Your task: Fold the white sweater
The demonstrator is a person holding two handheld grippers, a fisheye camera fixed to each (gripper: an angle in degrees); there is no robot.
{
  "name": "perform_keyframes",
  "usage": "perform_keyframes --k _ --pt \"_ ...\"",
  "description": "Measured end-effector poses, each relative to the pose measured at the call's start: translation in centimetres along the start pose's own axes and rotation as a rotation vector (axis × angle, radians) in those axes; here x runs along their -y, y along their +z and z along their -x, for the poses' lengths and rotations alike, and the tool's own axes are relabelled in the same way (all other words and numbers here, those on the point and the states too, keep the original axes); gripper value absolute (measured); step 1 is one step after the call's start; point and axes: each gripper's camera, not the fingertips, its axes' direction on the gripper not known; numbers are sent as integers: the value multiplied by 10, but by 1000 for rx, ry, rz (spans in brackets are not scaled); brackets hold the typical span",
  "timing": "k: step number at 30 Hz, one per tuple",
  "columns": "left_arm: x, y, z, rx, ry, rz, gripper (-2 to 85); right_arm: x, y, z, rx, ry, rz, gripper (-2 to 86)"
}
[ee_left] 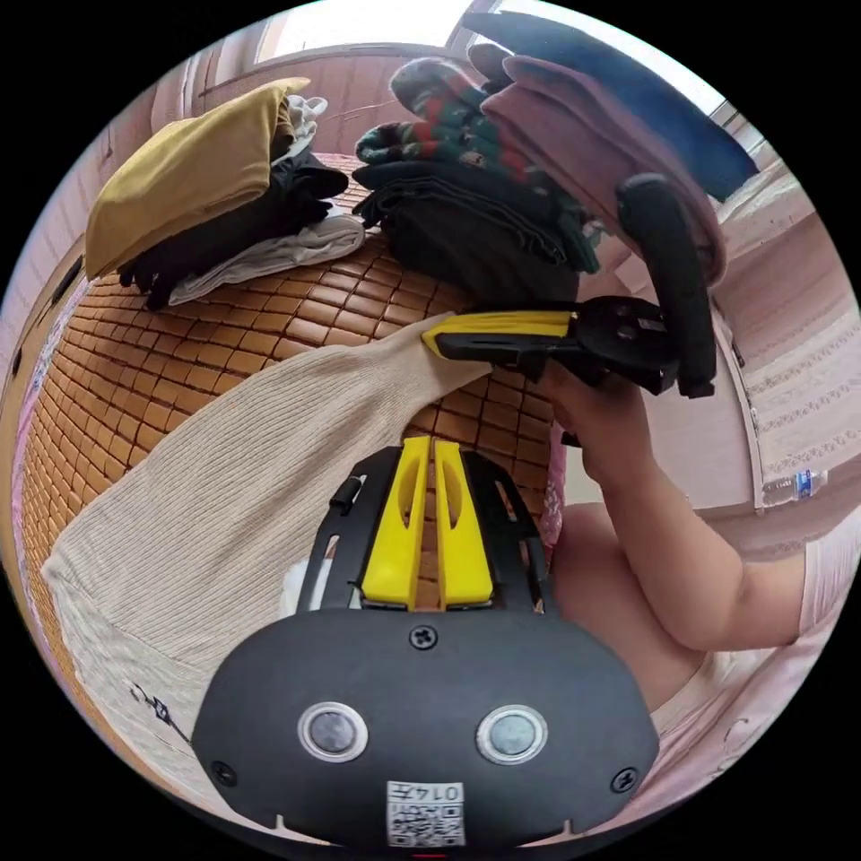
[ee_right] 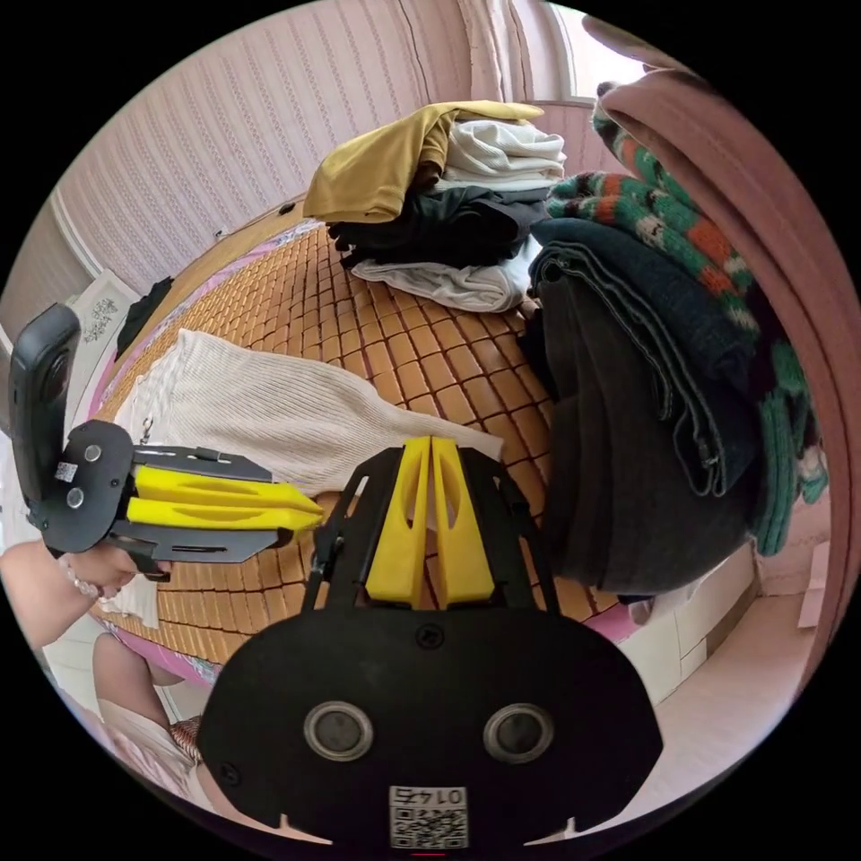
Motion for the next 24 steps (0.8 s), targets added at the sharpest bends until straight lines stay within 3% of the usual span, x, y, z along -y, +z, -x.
perform_keyframes --k 2,6,8,12,17,24 --pt "-66 -40 -2 10 -43 -90 -7 -8 -10 19 -42 -43 -59 -9" --pt "-213 -90 -7 181 -190 -117 -7 -22 -34 95 102 -256 -178 -7" --pt "-326 -111 -12 312 -359 -49 -6 -25 -35 141 174 -353 -164 -6" --pt "-489 -139 -20 376 -700 -14 -4 -77 -25 261 448 -571 -38 4" --pt "-703 -185 -31 406 -1213 -296 8 -159 -7 401 574 -801 160 49" --pt "-885 -201 -19 416 -1476 -549 42 -220 -6 596 591 -1189 259 62"
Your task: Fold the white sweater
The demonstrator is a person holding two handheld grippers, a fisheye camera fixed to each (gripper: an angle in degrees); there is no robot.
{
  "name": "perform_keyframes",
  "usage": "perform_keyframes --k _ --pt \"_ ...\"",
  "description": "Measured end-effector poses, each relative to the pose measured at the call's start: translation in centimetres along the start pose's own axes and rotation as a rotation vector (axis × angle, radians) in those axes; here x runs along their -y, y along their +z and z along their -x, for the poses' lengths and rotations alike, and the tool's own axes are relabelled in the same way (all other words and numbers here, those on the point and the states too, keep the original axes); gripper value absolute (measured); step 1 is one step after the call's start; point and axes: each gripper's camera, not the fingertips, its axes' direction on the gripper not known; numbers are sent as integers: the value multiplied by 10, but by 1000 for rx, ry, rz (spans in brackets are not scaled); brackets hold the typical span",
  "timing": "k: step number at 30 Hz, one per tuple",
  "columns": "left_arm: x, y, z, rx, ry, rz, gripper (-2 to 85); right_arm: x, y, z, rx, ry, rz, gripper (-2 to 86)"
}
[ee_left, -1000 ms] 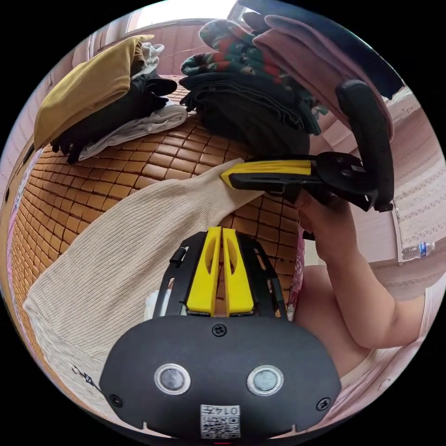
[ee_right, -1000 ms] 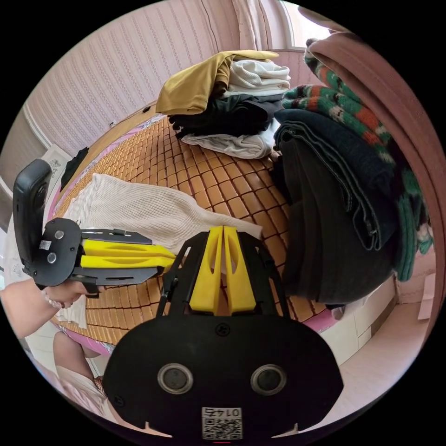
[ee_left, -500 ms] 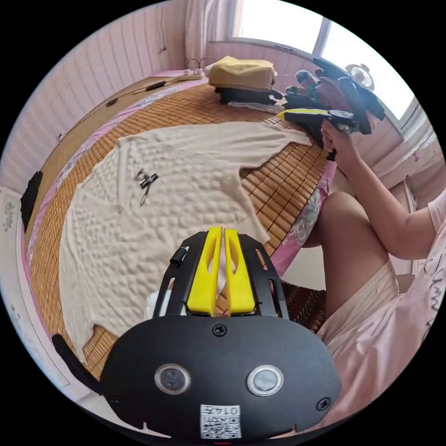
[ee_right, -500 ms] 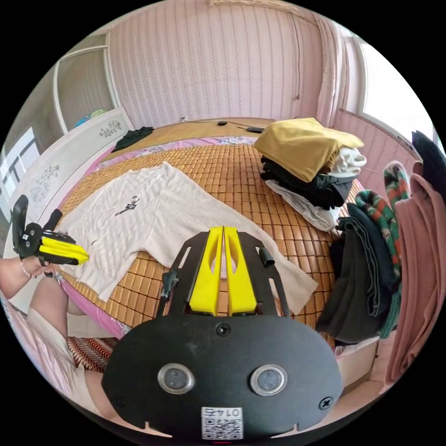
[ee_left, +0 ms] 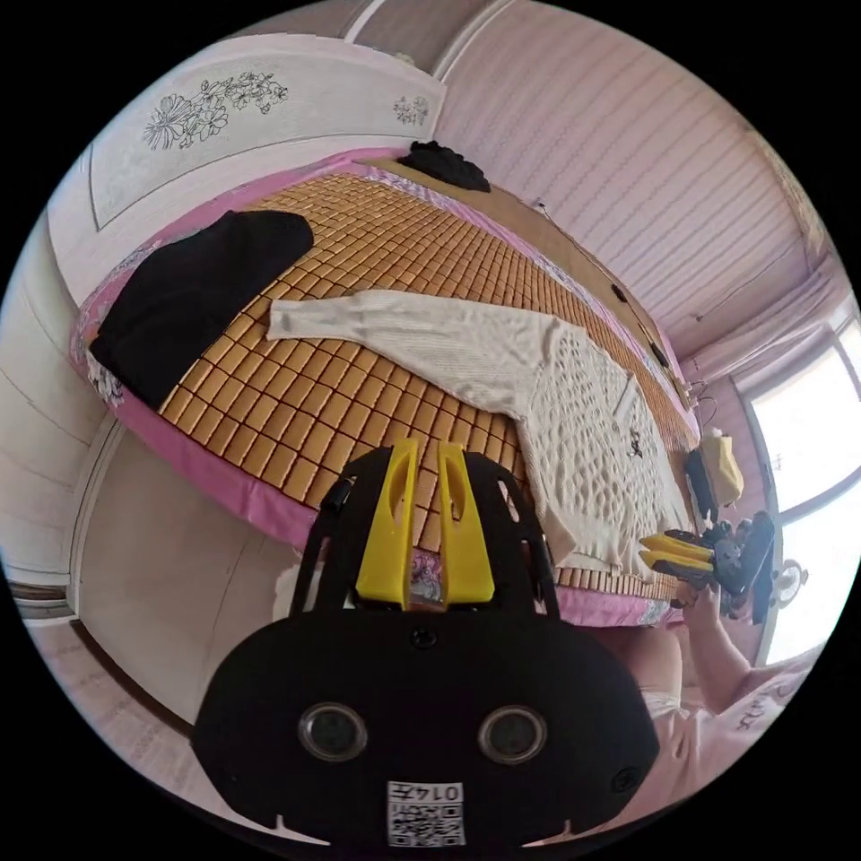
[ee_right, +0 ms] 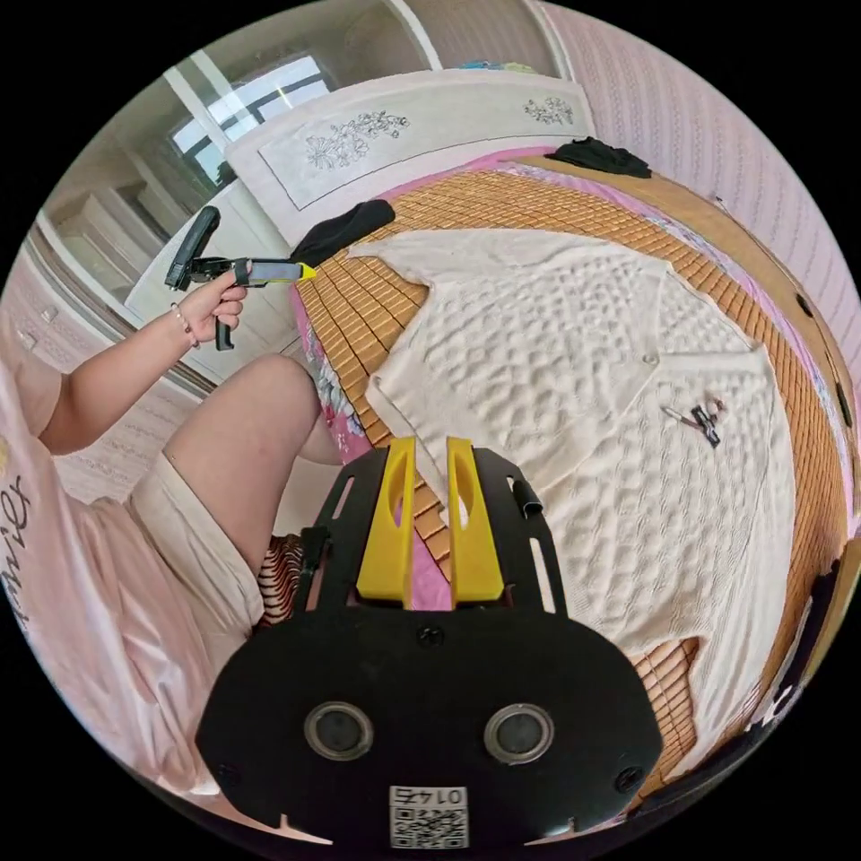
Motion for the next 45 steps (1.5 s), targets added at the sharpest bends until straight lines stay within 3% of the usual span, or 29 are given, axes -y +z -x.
perform_keyframes --k 8,16,23,28,33,38,40,43,45 --pt "50 15 142 83 -165 -119 65 193 80 62 -42 -279 49 73" --pt "55 54 187 214 -99 -93 81 354 188 108 -87 -431 166 101" --pt "48 79 215 170 -81 -77 27 401 265 120 -142 -468 293 108" --pt "51 71 221 85 -93 -149 -6 404 270 90 -152 -392 279 21" --pt "64 30 168 -22 55 -325 -9 384 206 32 -53 -227 79 9" --pt "81 -5 18 -293 421 -453 -1 310 92 -67 49 54 -235 7" --pt "78 -5 -50 -423 536 -439 14 243 25 -119 58 201 -406 8" --pt "61 13 -152 -680 750 -314 58 140 -35 -174 -56 379 -482 12" --pt "46 41 -187 -708 773 -204 66 69 -53 -207 -175 523 -463 19"
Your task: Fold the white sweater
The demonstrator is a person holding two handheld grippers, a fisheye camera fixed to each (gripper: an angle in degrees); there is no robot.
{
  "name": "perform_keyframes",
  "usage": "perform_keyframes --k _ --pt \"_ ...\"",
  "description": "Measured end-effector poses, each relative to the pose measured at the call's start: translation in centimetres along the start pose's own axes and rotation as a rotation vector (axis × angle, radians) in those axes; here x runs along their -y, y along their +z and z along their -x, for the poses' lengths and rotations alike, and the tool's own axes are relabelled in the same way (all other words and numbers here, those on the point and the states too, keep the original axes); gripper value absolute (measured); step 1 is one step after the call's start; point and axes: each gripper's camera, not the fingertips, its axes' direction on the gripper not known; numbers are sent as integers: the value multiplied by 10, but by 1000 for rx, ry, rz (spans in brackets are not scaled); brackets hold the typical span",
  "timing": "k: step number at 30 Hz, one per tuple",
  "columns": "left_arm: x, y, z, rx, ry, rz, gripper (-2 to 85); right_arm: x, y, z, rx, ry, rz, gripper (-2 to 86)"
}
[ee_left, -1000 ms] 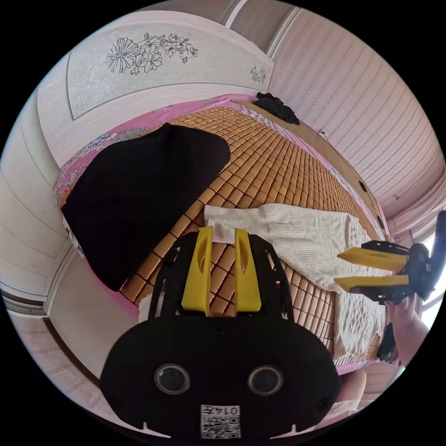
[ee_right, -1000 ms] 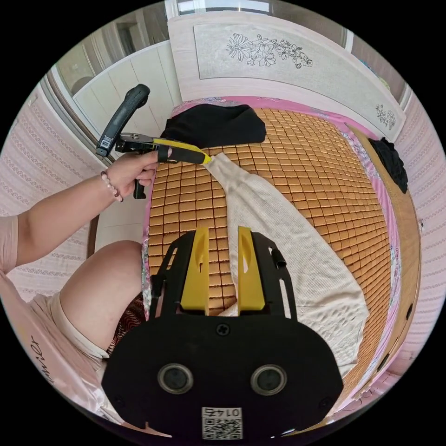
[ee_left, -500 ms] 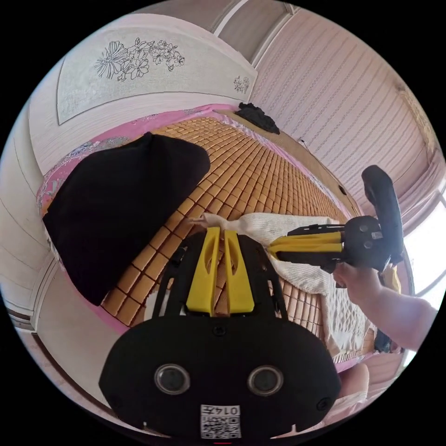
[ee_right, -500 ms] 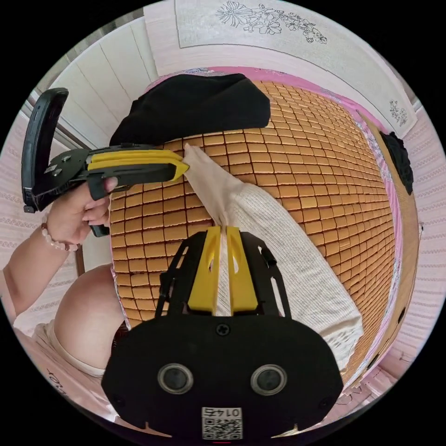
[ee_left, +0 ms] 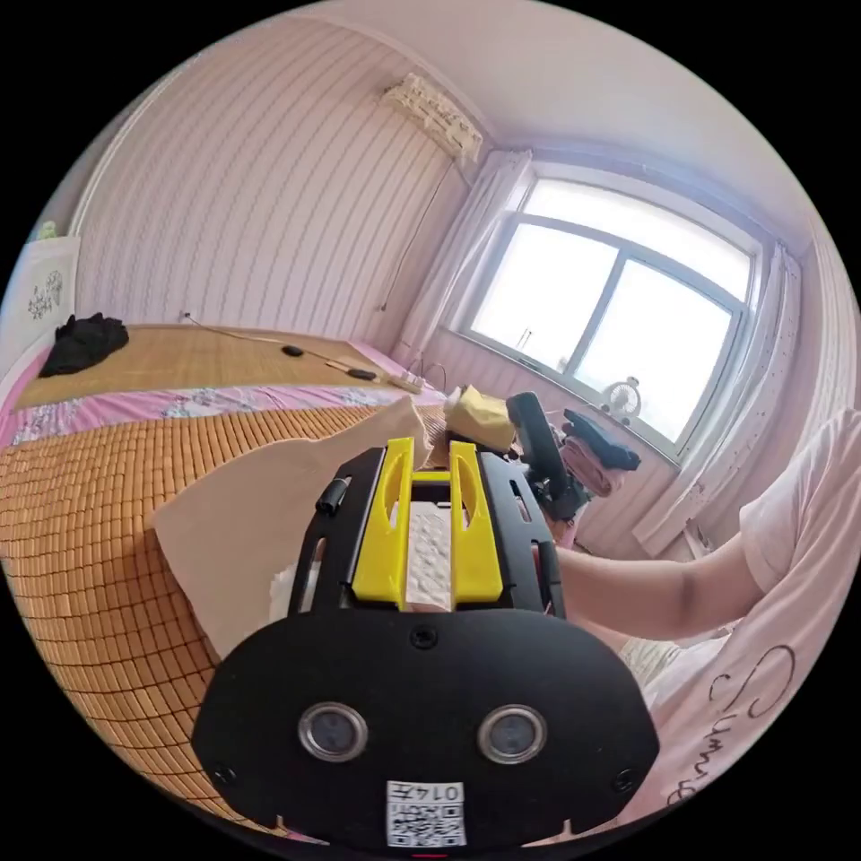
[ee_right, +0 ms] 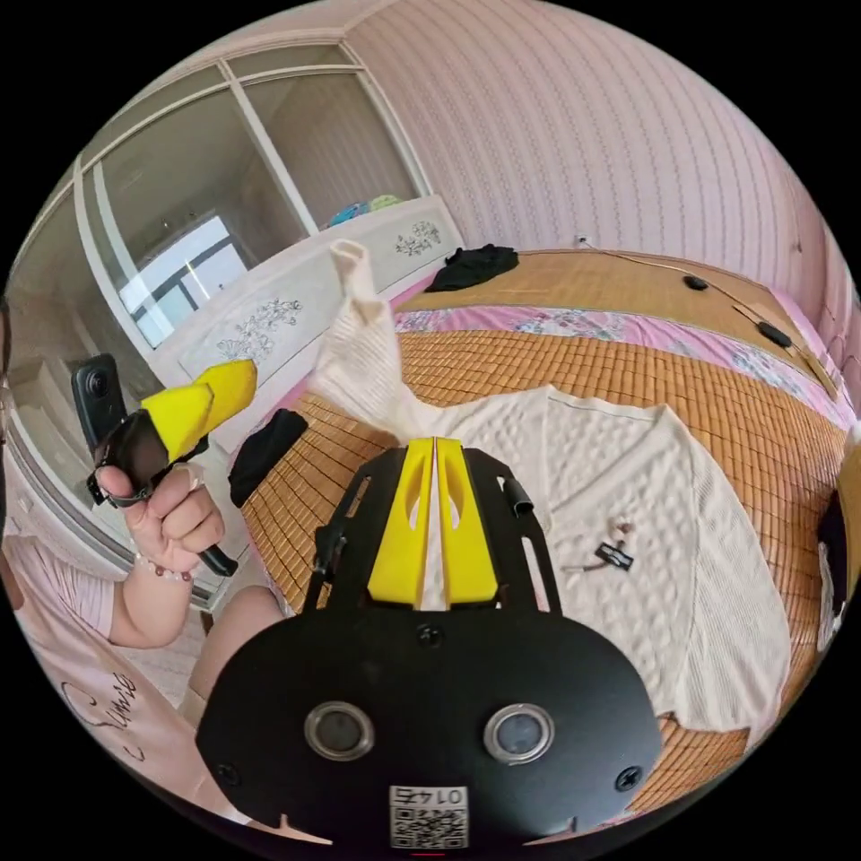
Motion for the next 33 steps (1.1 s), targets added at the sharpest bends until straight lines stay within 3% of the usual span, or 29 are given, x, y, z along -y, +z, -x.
perform_keyframes --k 3,6,13,18,25,33 --pt "-36 58 0 20 -66 197 63 -57 -25 -103 -157 230 135 56" --pt "-74 86 20 166 -154 387 59 -88 -39 -158 -147 342 188 78" --pt "-55 101 45 474 -124 510 64 -47 5 -181 -98 260 228 102" --pt "-41 149 60 495 -100 688 75 -24 50 -180 -225 174 369 55" --pt "-9 162 46 502 -67 665 -4 12 2 -184 -128 73 309 6" --pt "52 155 -9 442 139 440 -7 75 -62 -224 -97 102 340 2"
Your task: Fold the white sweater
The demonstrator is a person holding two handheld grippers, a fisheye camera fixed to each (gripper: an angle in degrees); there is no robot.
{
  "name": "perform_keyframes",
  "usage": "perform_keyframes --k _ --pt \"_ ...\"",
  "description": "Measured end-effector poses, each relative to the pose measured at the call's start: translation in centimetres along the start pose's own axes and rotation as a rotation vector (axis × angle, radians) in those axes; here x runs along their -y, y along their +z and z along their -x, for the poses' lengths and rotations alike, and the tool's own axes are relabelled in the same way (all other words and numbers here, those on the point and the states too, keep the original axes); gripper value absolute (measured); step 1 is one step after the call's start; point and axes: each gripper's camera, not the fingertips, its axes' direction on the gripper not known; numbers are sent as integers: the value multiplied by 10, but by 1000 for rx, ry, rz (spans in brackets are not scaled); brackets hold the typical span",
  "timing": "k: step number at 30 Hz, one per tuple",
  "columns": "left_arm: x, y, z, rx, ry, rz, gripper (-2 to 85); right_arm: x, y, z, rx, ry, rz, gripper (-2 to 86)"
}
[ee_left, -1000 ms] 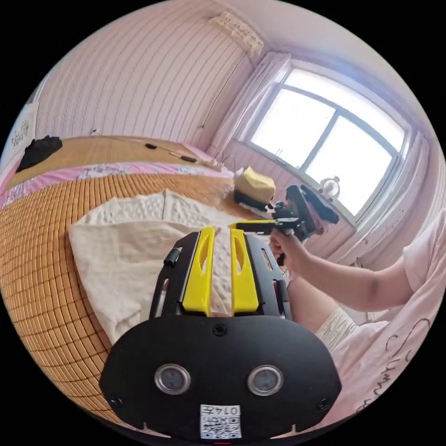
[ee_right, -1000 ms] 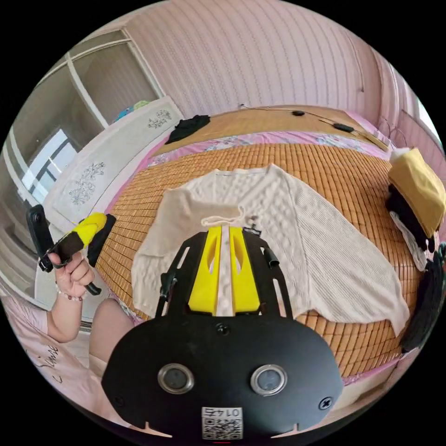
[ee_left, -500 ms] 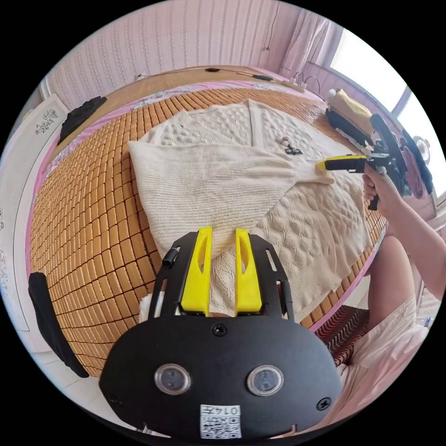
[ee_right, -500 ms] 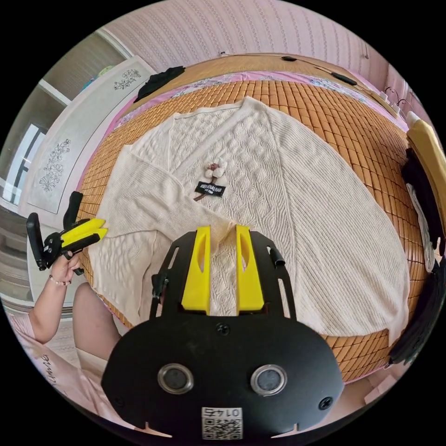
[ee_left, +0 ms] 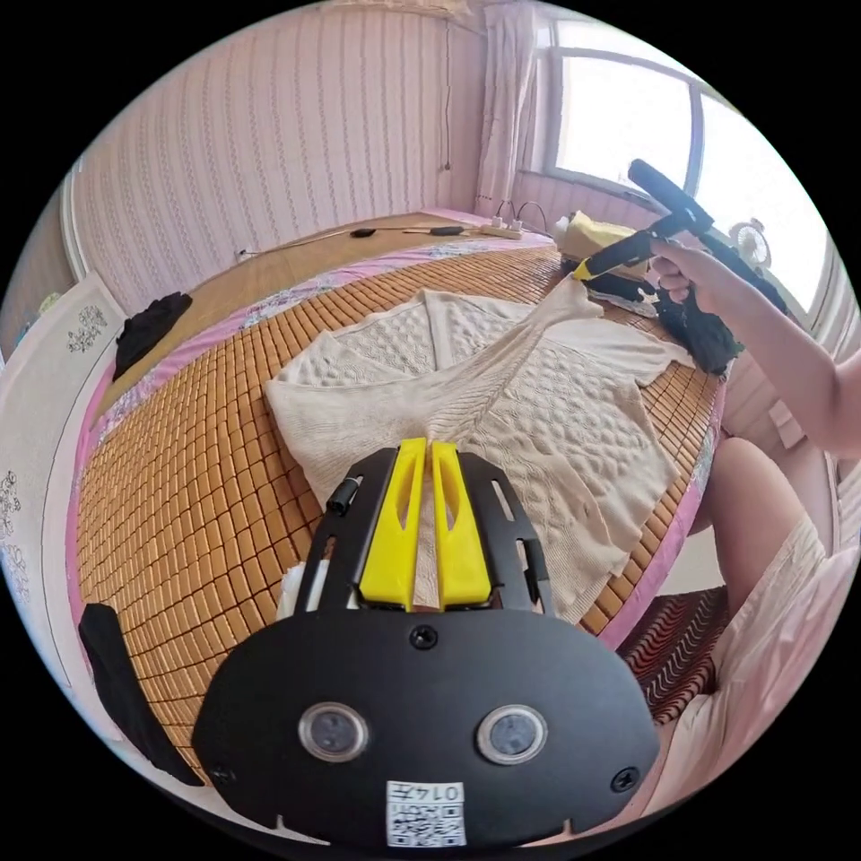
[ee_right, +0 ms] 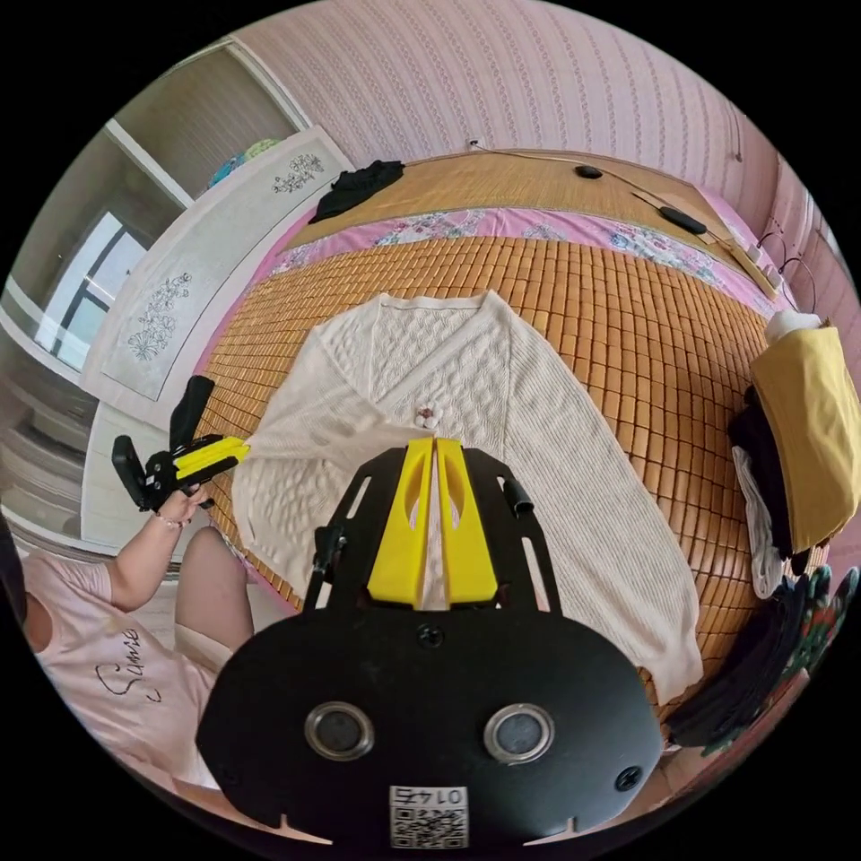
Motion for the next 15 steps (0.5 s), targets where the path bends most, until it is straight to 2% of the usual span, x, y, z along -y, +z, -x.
perform_keyframes --k 2,5,11,15 --pt "12 36 -10 -88 16 142 0 8 14 -18 -43 47 62 2" --pt "20 64 -25 -26 53 274 2 7 53 -42 -16 123 184 2" --pt "49 59 -31 -31 97 250 -8 -14 56 -48 -34 152 151 3" --pt "67 61 -34 -90 128 253 -9 -4 11 -45 -40 137 83 8"
